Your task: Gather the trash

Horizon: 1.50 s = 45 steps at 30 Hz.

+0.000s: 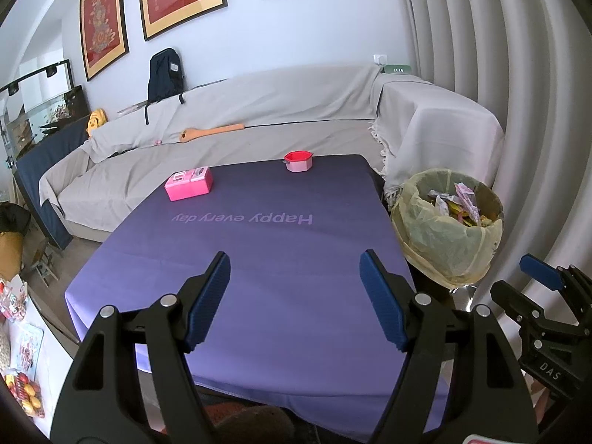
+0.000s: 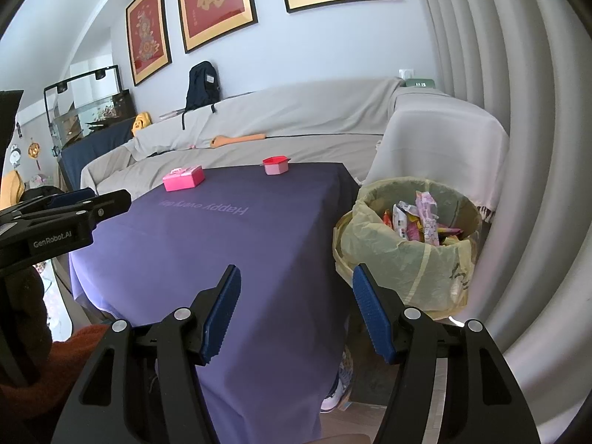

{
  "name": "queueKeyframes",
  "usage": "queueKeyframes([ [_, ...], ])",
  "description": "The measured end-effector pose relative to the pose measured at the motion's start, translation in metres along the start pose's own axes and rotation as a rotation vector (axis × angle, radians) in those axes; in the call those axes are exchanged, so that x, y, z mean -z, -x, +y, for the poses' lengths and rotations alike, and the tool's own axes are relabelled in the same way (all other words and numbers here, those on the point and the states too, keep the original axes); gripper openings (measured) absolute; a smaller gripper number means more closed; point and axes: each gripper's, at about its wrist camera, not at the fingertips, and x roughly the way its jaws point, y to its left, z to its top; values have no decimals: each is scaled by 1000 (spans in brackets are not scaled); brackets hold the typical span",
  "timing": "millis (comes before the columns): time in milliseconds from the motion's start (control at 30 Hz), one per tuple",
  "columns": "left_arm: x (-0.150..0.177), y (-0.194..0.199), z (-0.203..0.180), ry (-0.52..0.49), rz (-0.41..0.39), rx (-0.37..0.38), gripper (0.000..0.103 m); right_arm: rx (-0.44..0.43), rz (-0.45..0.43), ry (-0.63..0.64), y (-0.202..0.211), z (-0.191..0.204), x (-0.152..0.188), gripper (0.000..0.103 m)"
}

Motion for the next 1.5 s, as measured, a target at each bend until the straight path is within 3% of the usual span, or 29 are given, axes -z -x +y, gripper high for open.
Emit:
queueKeyframes([
  [1500, 0, 0, -6, -3, 2, 1, 69, 1, -7, -9, 1, -4, 0, 60],
])
